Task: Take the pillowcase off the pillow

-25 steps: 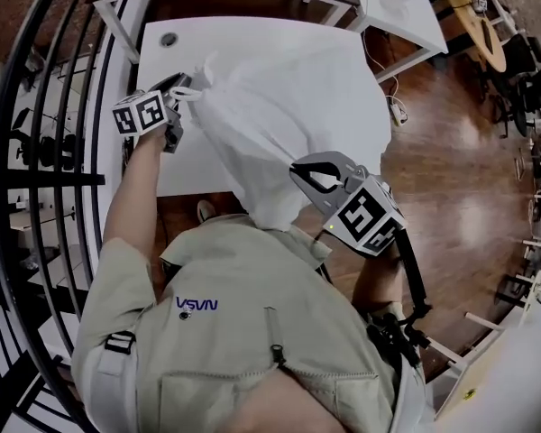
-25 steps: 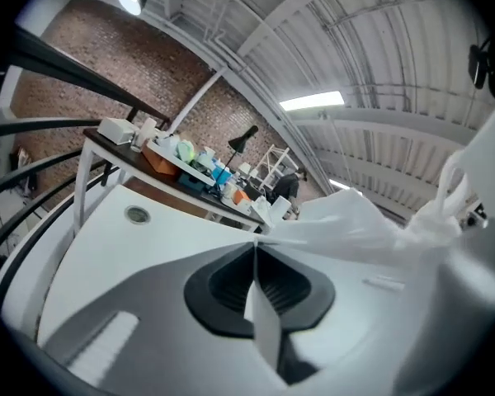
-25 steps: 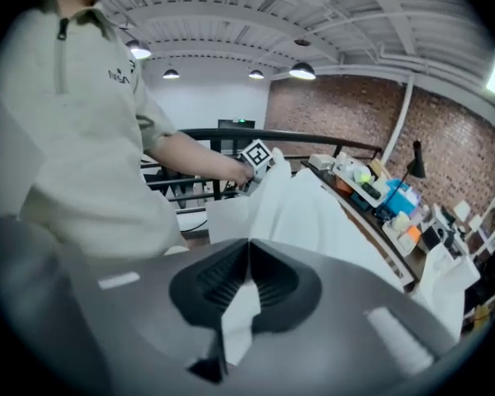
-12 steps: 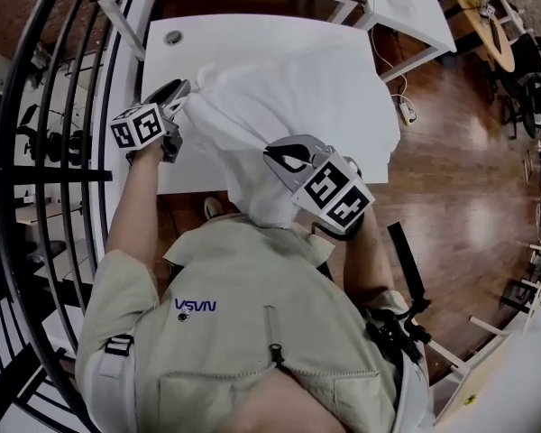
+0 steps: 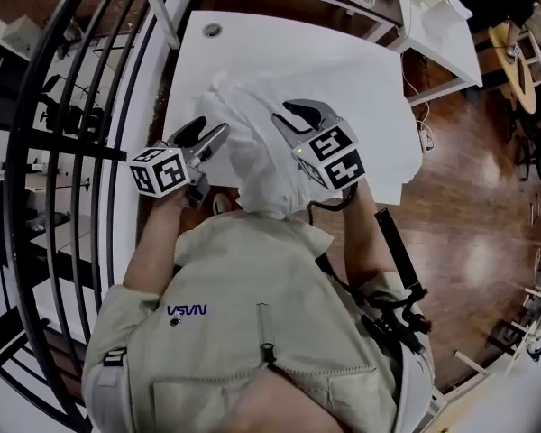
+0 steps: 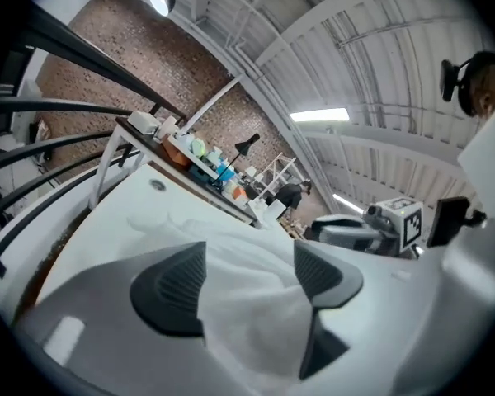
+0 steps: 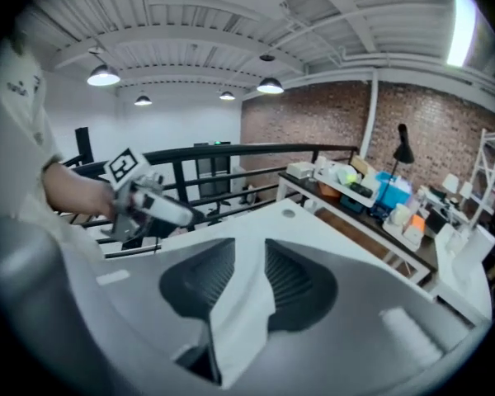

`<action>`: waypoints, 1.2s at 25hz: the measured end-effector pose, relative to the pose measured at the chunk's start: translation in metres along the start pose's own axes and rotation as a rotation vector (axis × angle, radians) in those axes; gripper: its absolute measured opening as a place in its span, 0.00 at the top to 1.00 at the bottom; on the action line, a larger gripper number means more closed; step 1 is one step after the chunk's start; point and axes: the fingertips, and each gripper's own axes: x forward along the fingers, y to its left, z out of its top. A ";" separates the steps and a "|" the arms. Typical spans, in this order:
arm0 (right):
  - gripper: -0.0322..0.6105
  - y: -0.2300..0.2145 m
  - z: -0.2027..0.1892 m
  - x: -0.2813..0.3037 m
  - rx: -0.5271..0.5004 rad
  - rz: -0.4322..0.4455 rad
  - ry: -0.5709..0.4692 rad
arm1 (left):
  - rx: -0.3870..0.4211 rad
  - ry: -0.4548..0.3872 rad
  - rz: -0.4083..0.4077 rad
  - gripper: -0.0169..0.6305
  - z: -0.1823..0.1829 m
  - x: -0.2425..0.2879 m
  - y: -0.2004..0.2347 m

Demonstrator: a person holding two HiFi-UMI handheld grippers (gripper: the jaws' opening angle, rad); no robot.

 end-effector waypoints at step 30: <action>0.94 -0.164 -0.118 -0.022 0.484 -0.493 0.097 | 0.191 -0.021 0.244 0.95 0.088 0.052 0.069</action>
